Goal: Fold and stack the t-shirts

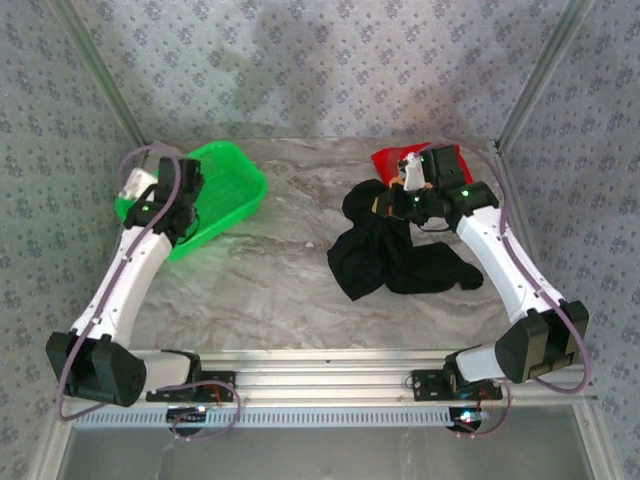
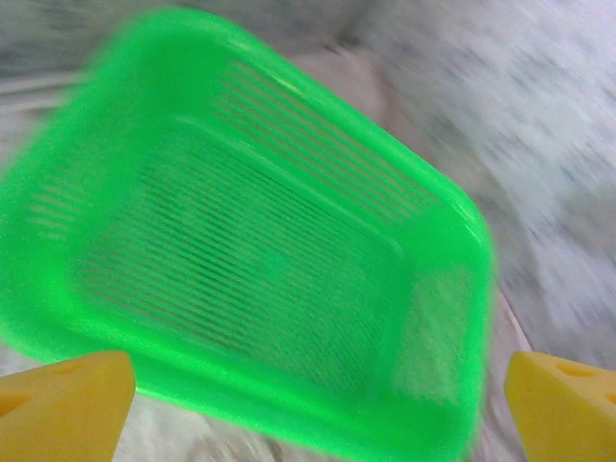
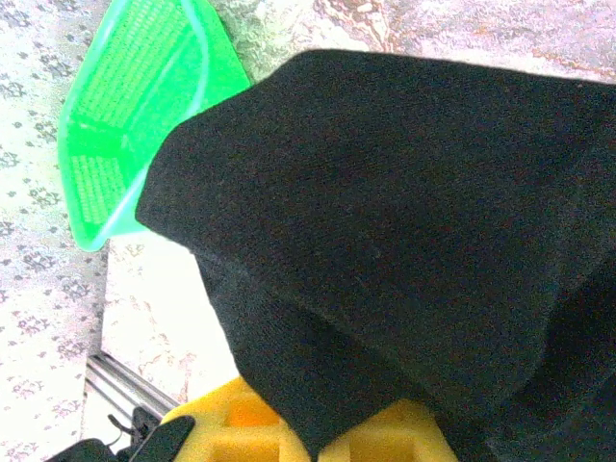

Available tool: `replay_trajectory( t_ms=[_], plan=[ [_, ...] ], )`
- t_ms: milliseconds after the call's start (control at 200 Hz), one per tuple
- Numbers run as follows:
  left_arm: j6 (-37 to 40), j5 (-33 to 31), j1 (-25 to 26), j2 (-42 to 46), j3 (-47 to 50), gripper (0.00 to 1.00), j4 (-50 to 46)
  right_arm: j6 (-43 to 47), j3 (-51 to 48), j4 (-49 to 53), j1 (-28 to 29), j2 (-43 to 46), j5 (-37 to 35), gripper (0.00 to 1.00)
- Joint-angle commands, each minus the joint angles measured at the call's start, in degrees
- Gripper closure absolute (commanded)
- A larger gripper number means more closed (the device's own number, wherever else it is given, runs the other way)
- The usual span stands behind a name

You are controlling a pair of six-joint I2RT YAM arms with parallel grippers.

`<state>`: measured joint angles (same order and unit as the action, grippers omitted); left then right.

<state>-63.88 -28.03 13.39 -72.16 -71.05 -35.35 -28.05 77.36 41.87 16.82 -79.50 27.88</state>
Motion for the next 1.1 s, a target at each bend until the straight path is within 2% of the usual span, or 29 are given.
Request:
replay_trajectory(
  t_ms=[0, 70, 135, 195, 260, 455, 695, 834, 969, 1049, 1094],
  plan=[
    [15.41, 15.06, 3.65, -1.85, 3.38, 0.12, 4.18, 1.19, -0.62, -0.47, 0.1, 0.45, 0.67, 1.0],
    [16.45, 23.66, 4.53, -2.99, 6.14, 0.34, 6.93, 1.43, -0.55, 0.12, 0.04, 0.66, 0.69, 1.0],
    [17.17, 29.07, 5.15, -5.12, 7.06, 0.52, 7.91, 1.62, -0.59, 0.48, 0.0, 1.06, 0.25, 1.0],
    [18.12, 33.11, 5.24, -9.09, 6.0, 0.63, 8.21, 1.6, -0.6, 0.56, -0.03, 1.28, 0.25, 1.0],
    [19.99, 34.57, 5.42, -14.74, 2.37, 0.68, 7.93, 1.44, -0.57, -0.02, 0.02, 1.34, -0.44, 1.0],
    [22.1, 35.14, 2.98, -31.68, -12.17, 0.71, 6.1, 0.88, -0.34, 1.19, 1.84, 2.07, -1.85, 1.0],
    [21.57, 31.42, -0.85, -44.76, -24.36, 0.68, 3.09, -0.92, -2.17, 1.75, 4.53, 4.83, -4.18, 1.0],
    [22.28, 29.46, -4.05, -48.21, -29.84, 0.68, 0.86, -1.22, -3.01, 2.14, 6.58, 5.5, -4.54, 1.0],
    [23.58, 31.49, -5.48, -48.53, -33.88, 0.68, 0.69, -1.26, -3.67, 2.16, 7.6, 4.74, -4.54, 0.98],
    [23.81, 35.16, -4.85, -46.32, -33.86, 0.62, 2.12, -1.7, -3.42, 1.15, 7.59, 2.78, -4.36, 0.97],
    [23.52, 38.89, -4.14, -44.03, -31.7, 0.55, 4.3, -1.42, -2.19, 0.78, 7.59, 0.57, -3.69, 0.97]
  ],
)
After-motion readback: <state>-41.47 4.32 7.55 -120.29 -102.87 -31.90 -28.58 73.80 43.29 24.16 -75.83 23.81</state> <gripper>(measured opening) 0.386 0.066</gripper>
